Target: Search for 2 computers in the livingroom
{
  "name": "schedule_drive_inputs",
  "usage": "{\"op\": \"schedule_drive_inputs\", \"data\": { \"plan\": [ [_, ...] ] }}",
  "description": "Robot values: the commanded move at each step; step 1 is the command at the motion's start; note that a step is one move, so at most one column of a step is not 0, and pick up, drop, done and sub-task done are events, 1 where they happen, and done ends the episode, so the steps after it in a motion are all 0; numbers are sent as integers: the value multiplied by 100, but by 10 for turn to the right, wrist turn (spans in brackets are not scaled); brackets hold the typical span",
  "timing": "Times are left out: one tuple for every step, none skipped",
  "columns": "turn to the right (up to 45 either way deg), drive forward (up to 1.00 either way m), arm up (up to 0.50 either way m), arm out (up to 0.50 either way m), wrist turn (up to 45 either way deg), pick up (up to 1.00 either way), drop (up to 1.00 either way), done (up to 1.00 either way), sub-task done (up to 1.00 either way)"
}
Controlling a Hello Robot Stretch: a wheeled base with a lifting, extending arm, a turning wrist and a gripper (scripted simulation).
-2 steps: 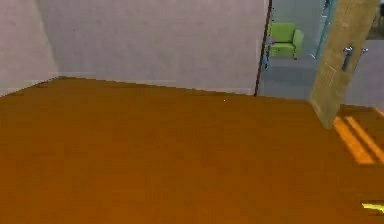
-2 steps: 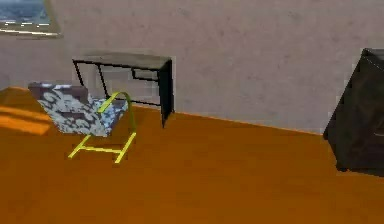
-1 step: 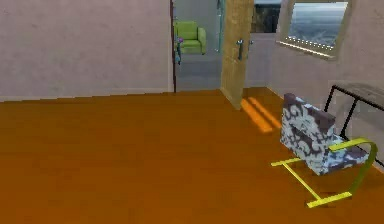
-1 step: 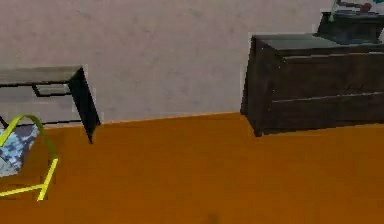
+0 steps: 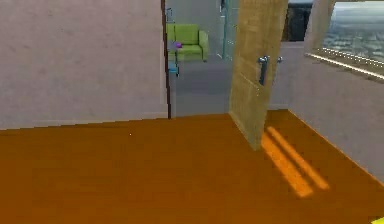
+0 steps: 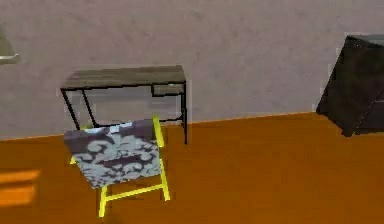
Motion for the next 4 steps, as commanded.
{"op": "schedule_drive_inputs", "data": {
  "plan": [
    [0, 100, 0, 0, 0, 0, 0, 0, 0],
    [0, 85, 0, 0, 0, 0, 0, 0, 0],
    [60, 0, 0, 0, 0, 0, 0, 0, 0],
    [0, 65, 0, 0, 0, 0, 0, 0, 0]
  ]
}}
